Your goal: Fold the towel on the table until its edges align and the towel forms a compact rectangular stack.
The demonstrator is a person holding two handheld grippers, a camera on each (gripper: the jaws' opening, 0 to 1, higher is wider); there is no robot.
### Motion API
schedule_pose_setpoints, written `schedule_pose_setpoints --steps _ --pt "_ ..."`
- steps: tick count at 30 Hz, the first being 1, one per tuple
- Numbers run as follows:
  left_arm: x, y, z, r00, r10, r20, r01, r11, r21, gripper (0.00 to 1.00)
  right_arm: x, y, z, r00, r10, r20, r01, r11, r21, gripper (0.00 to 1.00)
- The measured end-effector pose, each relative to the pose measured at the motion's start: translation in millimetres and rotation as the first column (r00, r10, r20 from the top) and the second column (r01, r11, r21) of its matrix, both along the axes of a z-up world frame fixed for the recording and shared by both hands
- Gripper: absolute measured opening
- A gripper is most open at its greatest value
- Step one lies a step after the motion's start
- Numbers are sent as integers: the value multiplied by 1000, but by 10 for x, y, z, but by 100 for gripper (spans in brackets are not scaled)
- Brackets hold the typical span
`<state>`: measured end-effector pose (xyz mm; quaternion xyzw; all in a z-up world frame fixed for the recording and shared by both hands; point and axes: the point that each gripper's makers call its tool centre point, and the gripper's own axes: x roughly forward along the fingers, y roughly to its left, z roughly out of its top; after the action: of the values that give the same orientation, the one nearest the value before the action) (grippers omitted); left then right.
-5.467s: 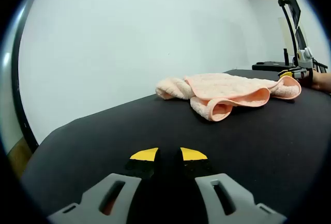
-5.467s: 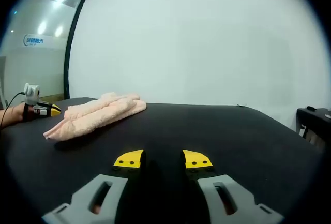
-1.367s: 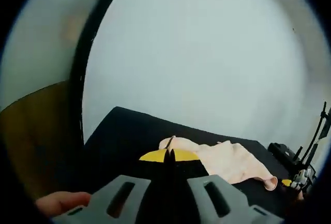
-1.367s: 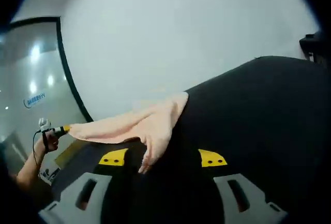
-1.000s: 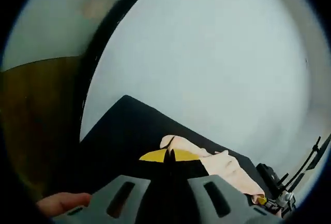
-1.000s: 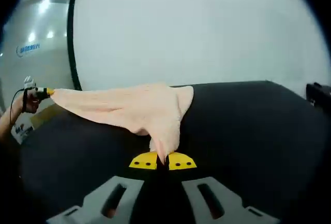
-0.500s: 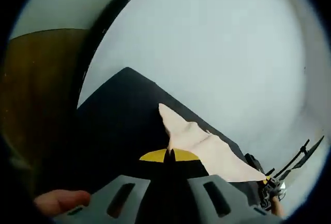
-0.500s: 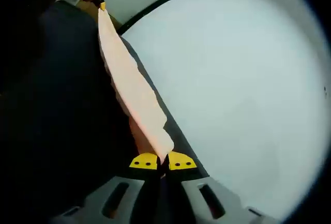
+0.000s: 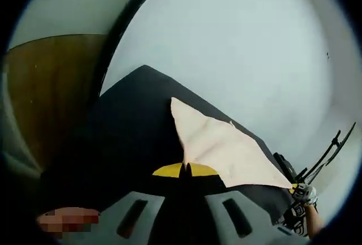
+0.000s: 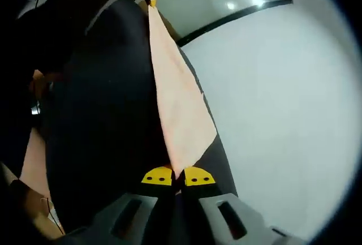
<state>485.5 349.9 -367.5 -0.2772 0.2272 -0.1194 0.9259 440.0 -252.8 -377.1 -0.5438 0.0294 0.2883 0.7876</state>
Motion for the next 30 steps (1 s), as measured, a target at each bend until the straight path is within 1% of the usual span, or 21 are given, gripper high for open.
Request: schedule_pose_setpoints --steps 1,2,3,6,9,10,12,13,14,15,16,17,18,20,22,24,26,27,28,29,30 --pt "-56 62 -3 1000 13 1 -13 1000 -2 0 -31 -77 9 1000 -5 -1 5 1000 4 2" --pt "-82 123 -2 1000 20 0 -20 1000 -10 0 -65 -94 19 1000 -9 1 9 1000 15 2" --pt "-133 141 5 1000 15 1 -15 999 -29 0 -111 -116 31 1000 -19 -3 19 999 49 2" --pt "-262 185 36 1000 28 2 -28 998 -50 0 -242 -140 49 1000 -13 -9 14 997 80 2" --pt "-393 165 62 1000 17 3 -17 997 -71 0 -378 -116 48 1000 3 -8 -3 997 83 2" --pt "-427 165 61 1000 16 2 -16 997 -78 0 -431 -111 29 1000 13 -6 -12 998 66 2" --pt "-493 223 65 1000 25 -4 -25 995 -93 0 -475 -117 54 1000 17 3 -17 998 65 2" --pt "-510 245 85 1000 27 -7 -27 993 -113 0 -507 -105 121 1000 23 8 -24 992 122 2" --pt "-541 239 128 999 32 -10 -33 988 -151 0 -536 -84 161 999 34 10 -35 989 145 2" --pt "-553 253 143 999 32 -9 -33 987 -155 0 -570 -82 181 999 42 3 -42 987 153 2" --pt "-571 248 127 1000 25 -8 -26 991 -134 0 -613 -71 187 999 50 -8 -49 987 155 2" --pt "-592 270 70 999 25 -23 -27 994 -110 0 -645 -59 184 998 56 -5 -55 987 148 2" --pt "-619 285 32 999 34 -27 -37 992 -119 0 -689 -41 177 998 62 -12 -60 987 150 2" --pt "-695 297 -17 998 50 -43 -56 988 -145 0 -768 -38 143 997 68 -29 -63 985 162 2" --pt "-759 262 -35 998 47 -41 -53 987 -150 0 -854 -3 94 996 72 -50 -62 982 178 2" --pt "-812 227 -80 997 53 -49 -59 988 -143 0 -914 56 31 995 80 -61 -69 983 168 2" --pt "-797 243 -162 997 57 -58 -64 991 -120 1 -916 158 -66 992 82 -97 -62 978 197 3" --pt "-767 287 -224 995 71 -63 -77 993 -93 2 -907 215 -142 990 85 -114 -61 977 203 3" --pt "-742 366 -253 995 84 -59 -87 995 -56 4 -924 262 -228 984 96 -149 -62 974 217 4" --pt "-732 463 -225 995 90 -51 -91 996 -21 9 -950 316 -337 974 103 -200 -55 971 232 7" --pt "-718 610 -96 992 123 -21 -123 992 -19 13 -973 331 -386 971 94 -221 -43 973 225 12"
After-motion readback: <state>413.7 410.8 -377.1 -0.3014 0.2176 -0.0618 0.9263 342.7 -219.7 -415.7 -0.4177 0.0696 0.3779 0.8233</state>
